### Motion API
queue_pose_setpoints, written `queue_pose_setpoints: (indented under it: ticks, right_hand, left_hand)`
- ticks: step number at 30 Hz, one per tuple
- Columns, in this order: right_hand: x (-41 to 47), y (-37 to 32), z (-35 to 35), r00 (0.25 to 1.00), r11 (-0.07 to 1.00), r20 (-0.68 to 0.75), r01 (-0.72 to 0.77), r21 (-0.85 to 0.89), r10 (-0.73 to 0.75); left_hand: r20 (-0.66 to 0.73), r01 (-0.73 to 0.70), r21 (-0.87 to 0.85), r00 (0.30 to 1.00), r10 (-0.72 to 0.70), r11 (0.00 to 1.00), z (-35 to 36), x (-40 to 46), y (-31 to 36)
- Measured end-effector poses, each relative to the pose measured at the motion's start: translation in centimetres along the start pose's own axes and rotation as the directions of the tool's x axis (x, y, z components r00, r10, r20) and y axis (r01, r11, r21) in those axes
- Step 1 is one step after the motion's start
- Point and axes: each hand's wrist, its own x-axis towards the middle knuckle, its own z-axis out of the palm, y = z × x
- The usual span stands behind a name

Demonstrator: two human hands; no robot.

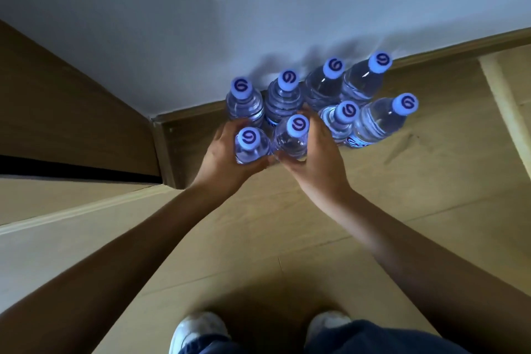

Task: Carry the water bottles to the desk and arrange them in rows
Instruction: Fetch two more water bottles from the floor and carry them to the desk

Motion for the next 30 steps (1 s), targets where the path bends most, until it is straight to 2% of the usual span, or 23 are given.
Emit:
queue_pose_setpoints:
  ticks: [8,16,24,27,30]
  right_hand:
    - [-0.4,0.4,0.7,0.997,0.997,-0.078,0.028,0.077,-0.022]
    - [-2.6,-2.7,-2.9,0.990,0.962,-0.137,0.075,0.262,-0.039]
    - [-4.4,-15.3,-15.0,0.991,0.920,-0.127,0.096,0.381,-0.050]
    - [-5.9,-21.8,-20.6,0.975,0.931,-0.200,0.162,0.326,-0.099]
    - [-7.5,-28.5,-26.5,0.969,0.929,-0.203,0.200,0.312,-0.141]
  left_hand:
    - [0.014,-0.042,0.069,0.999,0.042,0.997,0.4,-0.2,-0.2]
    - [0.019,-0.003,-0.025,1.000,0.003,1.000,-3.2,-1.3,2.9]
    - [0.019,-0.039,-0.035,0.999,0.040,0.999,-12.2,-5.6,18.4]
    - [0.013,-0.032,-0.078,0.999,0.033,0.996,-16.5,-8.0,26.1]
    - [-0.020,-0.072,-0.078,0.997,0.071,0.994,-20.9,-10.7,34.2]
